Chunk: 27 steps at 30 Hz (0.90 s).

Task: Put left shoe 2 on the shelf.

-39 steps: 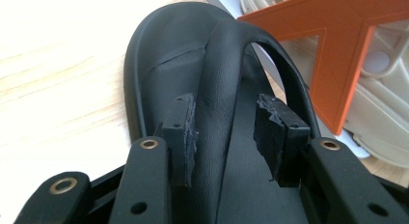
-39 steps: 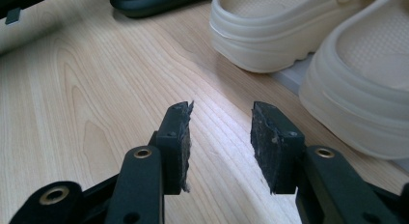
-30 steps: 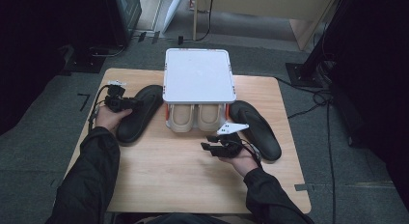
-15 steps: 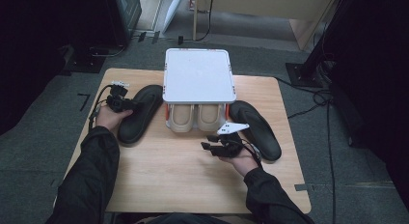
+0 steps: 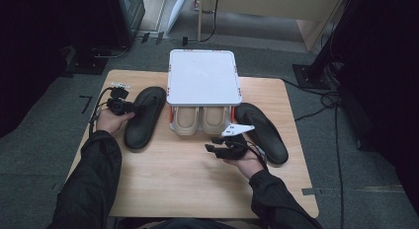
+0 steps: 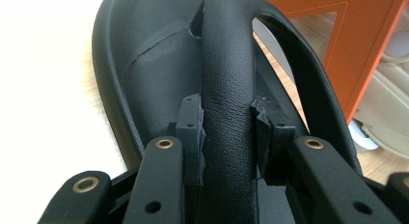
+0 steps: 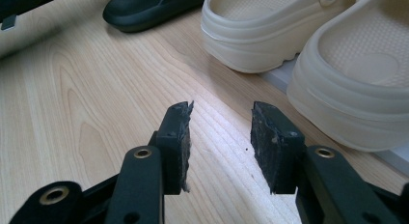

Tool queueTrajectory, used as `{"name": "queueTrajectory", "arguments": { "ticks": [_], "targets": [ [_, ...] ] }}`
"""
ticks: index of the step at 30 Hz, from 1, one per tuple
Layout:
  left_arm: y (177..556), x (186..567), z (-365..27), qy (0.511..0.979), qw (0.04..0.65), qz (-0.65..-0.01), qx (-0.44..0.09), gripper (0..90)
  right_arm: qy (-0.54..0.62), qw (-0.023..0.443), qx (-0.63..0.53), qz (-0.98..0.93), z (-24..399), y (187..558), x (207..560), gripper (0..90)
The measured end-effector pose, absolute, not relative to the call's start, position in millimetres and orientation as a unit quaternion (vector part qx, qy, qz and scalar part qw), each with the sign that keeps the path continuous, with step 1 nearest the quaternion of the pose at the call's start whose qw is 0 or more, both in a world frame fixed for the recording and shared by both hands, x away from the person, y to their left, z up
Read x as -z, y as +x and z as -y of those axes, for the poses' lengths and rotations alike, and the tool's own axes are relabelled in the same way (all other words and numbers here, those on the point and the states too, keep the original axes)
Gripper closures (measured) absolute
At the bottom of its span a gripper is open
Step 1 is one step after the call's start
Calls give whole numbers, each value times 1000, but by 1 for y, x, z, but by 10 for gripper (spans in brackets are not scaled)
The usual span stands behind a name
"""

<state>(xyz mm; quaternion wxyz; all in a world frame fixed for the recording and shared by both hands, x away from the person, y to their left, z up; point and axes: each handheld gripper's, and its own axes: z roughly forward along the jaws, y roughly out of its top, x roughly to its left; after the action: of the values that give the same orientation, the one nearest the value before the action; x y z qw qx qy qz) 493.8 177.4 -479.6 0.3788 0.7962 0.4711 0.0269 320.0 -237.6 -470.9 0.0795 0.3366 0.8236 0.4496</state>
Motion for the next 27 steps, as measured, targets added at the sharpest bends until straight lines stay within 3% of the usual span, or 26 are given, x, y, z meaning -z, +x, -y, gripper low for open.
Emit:
{"name": "queueTrajectory", "arguments": {
  "ticks": [6,27],
  "targets": [
    [490,472,-184,771,397,-499,-12,685,336,77,-450,-824,236,321,471,591],
    [481,420,-188,746,428,-508,-40,685,337,73,-452,-822,236,323,471,591]
  ]
}}
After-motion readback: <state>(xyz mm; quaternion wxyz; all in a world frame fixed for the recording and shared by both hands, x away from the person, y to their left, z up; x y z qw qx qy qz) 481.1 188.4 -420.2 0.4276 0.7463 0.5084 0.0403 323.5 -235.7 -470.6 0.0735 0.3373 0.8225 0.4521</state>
